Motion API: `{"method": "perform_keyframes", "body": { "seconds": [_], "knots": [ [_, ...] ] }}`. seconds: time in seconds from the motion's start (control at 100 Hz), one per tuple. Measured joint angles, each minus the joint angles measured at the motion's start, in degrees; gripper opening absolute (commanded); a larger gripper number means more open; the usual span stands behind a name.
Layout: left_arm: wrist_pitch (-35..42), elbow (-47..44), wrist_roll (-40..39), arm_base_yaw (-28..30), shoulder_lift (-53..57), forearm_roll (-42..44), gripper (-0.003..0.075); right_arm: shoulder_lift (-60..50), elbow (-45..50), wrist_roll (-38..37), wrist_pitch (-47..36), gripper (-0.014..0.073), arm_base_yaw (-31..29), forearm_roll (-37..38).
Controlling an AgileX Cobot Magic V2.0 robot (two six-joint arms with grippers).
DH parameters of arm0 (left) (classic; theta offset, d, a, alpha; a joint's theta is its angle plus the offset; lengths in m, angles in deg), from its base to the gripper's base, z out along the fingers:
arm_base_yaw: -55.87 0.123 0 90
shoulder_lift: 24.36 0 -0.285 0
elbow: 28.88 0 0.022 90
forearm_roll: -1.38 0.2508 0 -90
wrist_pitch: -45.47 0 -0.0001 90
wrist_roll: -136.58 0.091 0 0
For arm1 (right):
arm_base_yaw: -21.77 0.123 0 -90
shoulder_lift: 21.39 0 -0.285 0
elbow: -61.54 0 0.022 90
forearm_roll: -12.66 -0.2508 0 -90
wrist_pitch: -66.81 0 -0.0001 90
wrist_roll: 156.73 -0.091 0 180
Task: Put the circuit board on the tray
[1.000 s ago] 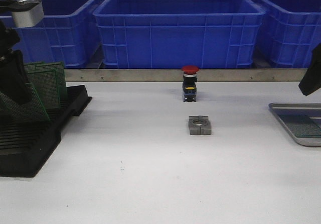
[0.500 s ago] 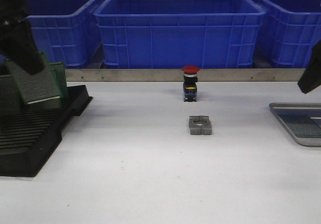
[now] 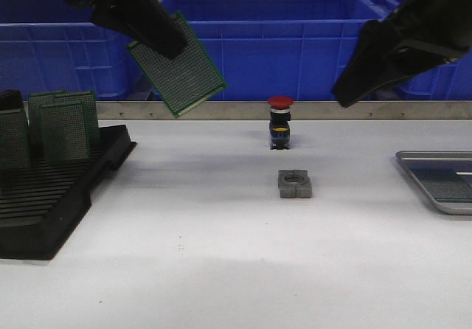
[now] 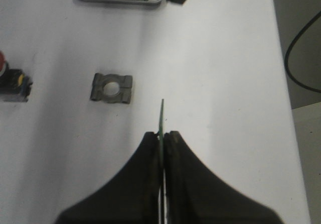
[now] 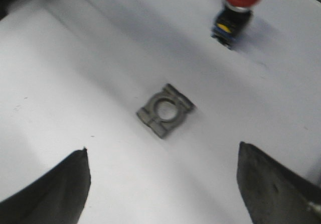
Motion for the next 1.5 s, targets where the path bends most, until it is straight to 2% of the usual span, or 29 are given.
{"method": "perform_keyframes", "body": {
  "seconds": [0.26,0.59,0.68,0.74,0.87,0.95,1.26,1.35,1.39,1.4,1.46,1.47,1.48,1.5],
  "knots": [
    [0.0,0.0,0.0,-3.3,0.0,-0.5,-0.002,0.0,0.0,8.4,1.3,0.061,9.1,-3.0],
    [0.0,0.0,0.0,-4.3,0.0,-0.5,-0.002,0.0,0.0,23.0,-0.5,0.0603,14.0,-16.3],
    [0.0,0.0,0.0,-4.3,0.0,-0.5,-0.002,0.1,0.0,25.8,-0.9,0.0498,14.1,-20.2],
    [0.0,0.0,0.0,-4.3,0.0,-0.5,-0.002,0.1,0.0,26.7,-1.2,0.0379,14.1,-21.9],
    [0.0,0.0,0.0,-4.3,0.0,-0.5,-0.002,0.1,0.0,27.4,-1.3,0.0048,14.1,-23.1],
    [-0.2,0.0,0.0,-4.3,0.0,-0.6,-0.002,0.1,0.0,27.5,-1.3,-0.0079,14.1,-23.2],
    [-0.8,0.0,0.5,-4.3,0.0,-1.2,-0.0015,0.1,0.0,28.6,-0.4,-0.0071,14.1,-23.5],
    [-0.7,0.0,0.5,-4.3,0.0,-1.3,0.007,0.1,0.0,28.6,-0.4,-0.0071,14.1,-23.5],
    [-0.6,0.0,0.5,-4.3,0.0,-1.5,0.016,0.1,0.0,28.2,-0.4,-0.0071,14.1,-23.6],
    [-0.5,0.0,0.5,-4.3,0.0,-1.6,0.016,0.1,0.0,28.2,-0.3,-0.0071,14.1,-23.7],
    [-0.1,0.0,0.5,-4.3,0.0,-2.3,0.0313,0.1,0.0,27.3,-0.1,-0.0071,14.1,-23.9],
    [0.0,0.0,0.5,-4.3,0.0,-2.5,0.0313,0.1,0.0,27.1,-0.1,-0.0071,14.1,-24.1],
    [0.0,0.0,0.5,-4.3,0.0,-2.6,0.0356,0.1,0.0,27.0,-0.1,-0.0071,14.1,-24.1],
    [0.0,0.0,0.4,-4.3,0.0,-3.0,0.0381,0.1,0.0,26.5,-0.1,-0.0071,14.1,-24.4]
  ]
}}
